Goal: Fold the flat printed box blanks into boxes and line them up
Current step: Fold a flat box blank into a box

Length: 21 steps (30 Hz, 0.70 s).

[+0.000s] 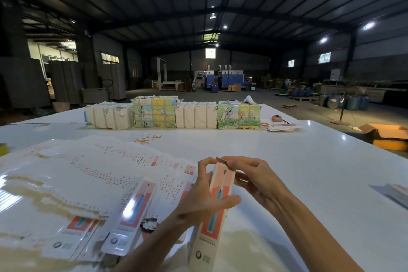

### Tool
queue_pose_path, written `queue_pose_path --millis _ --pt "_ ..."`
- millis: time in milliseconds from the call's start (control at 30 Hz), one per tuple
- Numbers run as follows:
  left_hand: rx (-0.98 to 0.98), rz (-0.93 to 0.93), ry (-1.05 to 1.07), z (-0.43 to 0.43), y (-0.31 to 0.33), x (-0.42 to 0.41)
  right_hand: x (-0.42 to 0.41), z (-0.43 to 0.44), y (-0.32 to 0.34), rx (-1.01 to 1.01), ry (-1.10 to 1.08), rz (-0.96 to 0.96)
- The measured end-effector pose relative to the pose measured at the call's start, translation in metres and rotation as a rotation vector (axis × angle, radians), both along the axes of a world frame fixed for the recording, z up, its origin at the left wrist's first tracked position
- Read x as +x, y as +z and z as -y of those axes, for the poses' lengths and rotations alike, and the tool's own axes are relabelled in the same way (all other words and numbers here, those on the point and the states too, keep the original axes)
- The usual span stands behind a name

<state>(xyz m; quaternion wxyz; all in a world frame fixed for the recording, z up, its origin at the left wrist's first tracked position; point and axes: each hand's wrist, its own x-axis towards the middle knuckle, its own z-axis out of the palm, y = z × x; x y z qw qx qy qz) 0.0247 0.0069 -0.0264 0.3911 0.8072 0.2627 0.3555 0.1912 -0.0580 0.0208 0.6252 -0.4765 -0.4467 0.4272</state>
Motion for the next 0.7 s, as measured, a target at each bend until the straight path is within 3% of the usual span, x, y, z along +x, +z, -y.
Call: queue_pose_path --millis 267,700 --pt "-0.010 0.062 -0.037 0.0008 -0.0009 -0.0007 0.0005 -0.0032 -0.0027 -0.074 -0.042 -0.173" --pt "0.154 -0.017 -0.038 0.0005 -0.0038 -0.0021 0.0028 -0.0012 -0.0070 0.010 -0.063 -0.031"
